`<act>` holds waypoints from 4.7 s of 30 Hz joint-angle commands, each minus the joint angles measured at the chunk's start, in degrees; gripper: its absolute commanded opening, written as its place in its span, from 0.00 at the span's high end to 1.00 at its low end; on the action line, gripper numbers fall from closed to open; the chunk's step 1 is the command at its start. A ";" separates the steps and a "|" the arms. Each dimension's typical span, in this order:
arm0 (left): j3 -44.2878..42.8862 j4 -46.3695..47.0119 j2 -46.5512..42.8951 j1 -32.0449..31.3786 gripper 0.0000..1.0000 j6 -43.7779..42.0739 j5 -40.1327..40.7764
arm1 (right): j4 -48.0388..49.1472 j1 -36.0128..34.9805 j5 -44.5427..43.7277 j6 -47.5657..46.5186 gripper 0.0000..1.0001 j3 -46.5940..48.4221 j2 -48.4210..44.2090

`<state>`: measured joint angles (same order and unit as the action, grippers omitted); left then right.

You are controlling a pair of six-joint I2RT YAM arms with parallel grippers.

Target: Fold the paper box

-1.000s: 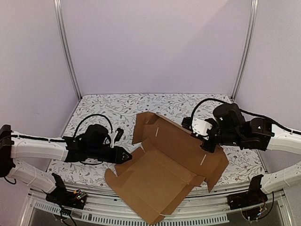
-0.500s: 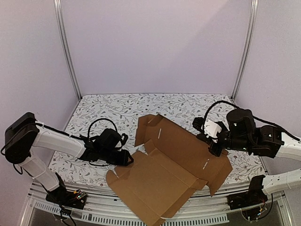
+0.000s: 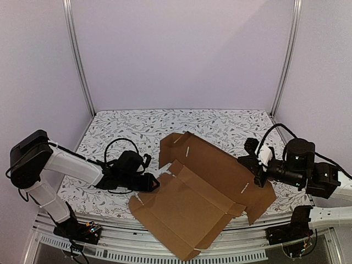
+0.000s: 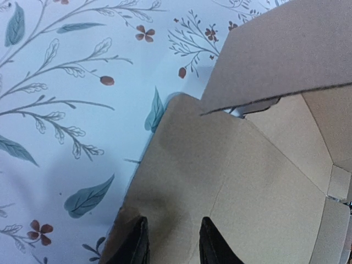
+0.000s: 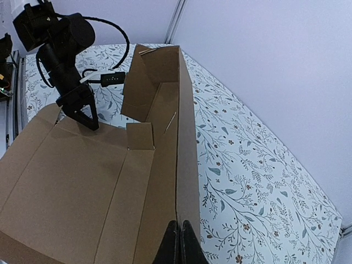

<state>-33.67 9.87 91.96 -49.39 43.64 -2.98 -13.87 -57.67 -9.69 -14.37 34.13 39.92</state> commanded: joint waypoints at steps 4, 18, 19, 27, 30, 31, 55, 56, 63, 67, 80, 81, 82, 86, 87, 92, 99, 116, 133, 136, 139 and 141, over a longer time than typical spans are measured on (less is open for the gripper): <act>4.47 2.59 -2.53 0.53 0.69 0.71 -2.85 | 4.67 -0.40 6.92 -1.02 1.00 -0.14 -1.86; 12.39 -1.16 -28.43 7.85 0.69 -3.68 -4.73 | -0.63 -2.40 6.99 -9.54 1.00 5.31 1.44; 12.09 -2.79 -30.23 8.34 0.69 -4.27 -4.82 | -0.73 -2.64 6.95 -10.11 1.00 5.75 1.77; 4.75 -20.06 -42.65 15.46 0.72 -10.35 -2.67 | -1.58 -4.63 4.76 -13.69 1.00 8.56 5.71; 2.53 -19.95 -42.68 18.17 0.72 -12.02 -3.76 | -1.87 -5.35 4.77 -14.31 1.00 9.25 6.52; 1.73 -19.35 -42.27 18.92 0.73 -12.51 -4.62 | -1.89 -5.60 4.80 -14.49 1.00 9.52 6.69; -2.16 -1.37 -24.12 19.24 0.90 -4.57 -33.40 | -1.46 -7.47 3.63 -14.87 1.00 14.78 9.00; -1.78 -1.57 -24.30 18.90 0.90 -4.54 -33.34 | -1.26 -7.48 3.29 -14.89 1.00 14.89 9.16; 1.57 0.02 -26.14 16.51 0.90 -2.47 -33.14 | -1.01 -7.52 2.07 -15.12 1.00 15.18 10.62; 3.22 0.84 -26.97 15.26 0.90 -1.36 -32.50 | -0.90 -7.96 1.43 -15.16 1.00 14.84 11.64; 8.17 4.17 -27.84 14.41 0.91 0.36 -31.21 | -0.35 -12.57 -3.85 -17.54 1.00 12.30 13.72; 8.32 4.55 -27.69 14.41 0.91 0.51 -31.27 | -0.30 -12.97 -4.37 -17.68 1.00 11.87 13.53; 8.47 5.05 -27.49 14.34 0.91 0.63 -31.29 | -0.28 -13.45 -4.82 -17.77 1.00 11.34 13.37; 8.82 7.05 -25.97 14.07 0.91 1.53 -31.72 | -0.17 -15.21 -6.88 -18.21 1.00 10.16 13.16; 8.80 7.54 -25.62 13.78 0.91 1.75 -31.81 | -0.18 -15.64 -7.55 -18.32 1.00 9.95 13.21; 8.57 8.40 -24.69 12.39 0.91 2.25 -31.08 | -0.48 -17.69 -11.79 -19.64 1.00 9.26 14.19; 9.44 8.33 -24.79 11.18 0.91 2.79 -29.92 | -0.95 -19.39 -16.14 -21.23 1.00 8.51 16.25; 10.34 6.72 -24.63 10.80 0.79 -1.57 -30.95 | -4.05 -24.82 -24.84 -24.45 1.00 8.03 22.52; 11.16 14.41 -17.12 10.34 0.67 -10.50 -31.53 | -7.60 -26.27 -25.54 -26.06 1.00 9.70 26.89; 10.66 14.23 -16.45 9.89 0.65 -11.66 -29.71 | -7.85 -26.66 -26.47 -26.01 1.00 9.88 27.97; 10.56 13.82 -16.97 9.31 0.62 -13.07 -27.88 | -7.84 -27.07 -27.20 -25.93 1.00 10.20 29.05; 10.41 13.48 -17.77 8.94 0.59 -14.46 -26.81 | -7.97 -27.35 -28.02 -25.67 1.00 10.61 30.11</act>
<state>-22.20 22.06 75.11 -39.07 32.77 -32.67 -16.80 -83.88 -39.29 -40.40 44.31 67.24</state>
